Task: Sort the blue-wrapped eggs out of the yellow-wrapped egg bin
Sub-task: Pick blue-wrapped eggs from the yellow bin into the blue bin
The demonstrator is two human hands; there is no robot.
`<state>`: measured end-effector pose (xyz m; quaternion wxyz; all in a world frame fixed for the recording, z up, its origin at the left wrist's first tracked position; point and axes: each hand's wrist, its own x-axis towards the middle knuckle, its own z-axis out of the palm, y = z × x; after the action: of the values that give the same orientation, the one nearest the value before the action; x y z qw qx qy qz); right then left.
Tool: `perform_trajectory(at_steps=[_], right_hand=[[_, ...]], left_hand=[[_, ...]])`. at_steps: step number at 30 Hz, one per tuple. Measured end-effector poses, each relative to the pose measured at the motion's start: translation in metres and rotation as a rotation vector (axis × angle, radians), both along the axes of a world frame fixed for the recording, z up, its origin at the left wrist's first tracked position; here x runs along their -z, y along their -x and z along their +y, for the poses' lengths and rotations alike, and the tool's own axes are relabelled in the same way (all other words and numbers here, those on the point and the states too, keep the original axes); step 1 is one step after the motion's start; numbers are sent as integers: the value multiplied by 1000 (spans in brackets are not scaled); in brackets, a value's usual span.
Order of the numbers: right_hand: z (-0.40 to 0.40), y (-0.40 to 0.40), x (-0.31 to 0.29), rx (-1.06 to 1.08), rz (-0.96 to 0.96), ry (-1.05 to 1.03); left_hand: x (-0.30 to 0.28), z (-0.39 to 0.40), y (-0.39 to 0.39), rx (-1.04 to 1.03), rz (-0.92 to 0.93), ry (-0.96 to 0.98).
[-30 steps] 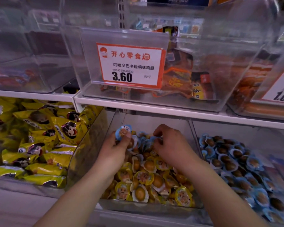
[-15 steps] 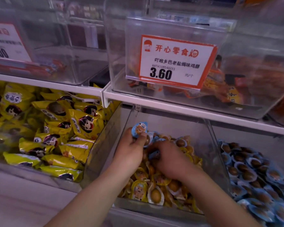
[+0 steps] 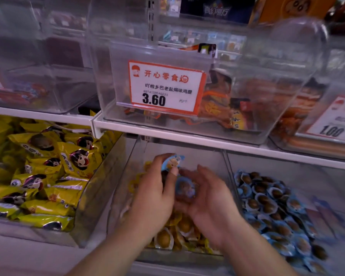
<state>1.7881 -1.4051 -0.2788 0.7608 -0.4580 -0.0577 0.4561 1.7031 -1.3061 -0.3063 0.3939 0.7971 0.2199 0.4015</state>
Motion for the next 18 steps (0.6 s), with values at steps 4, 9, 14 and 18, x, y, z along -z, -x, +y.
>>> perform_trajectory(at_steps=[4,9,14,18], right_hand=[[-17,2,-8,-31,297,-143],[-31,-7,-10,16,181,-38],[-52,-39,-13,244,-65,35],[-75,-91,-8,346,-535,359]], left_hand=[[-6,-33,-12,126,243,-392],[-4,-46,-18,303,219,-362],[1,-42,-18,314,59,-102],[9,-2,-18,158,318,-256]])
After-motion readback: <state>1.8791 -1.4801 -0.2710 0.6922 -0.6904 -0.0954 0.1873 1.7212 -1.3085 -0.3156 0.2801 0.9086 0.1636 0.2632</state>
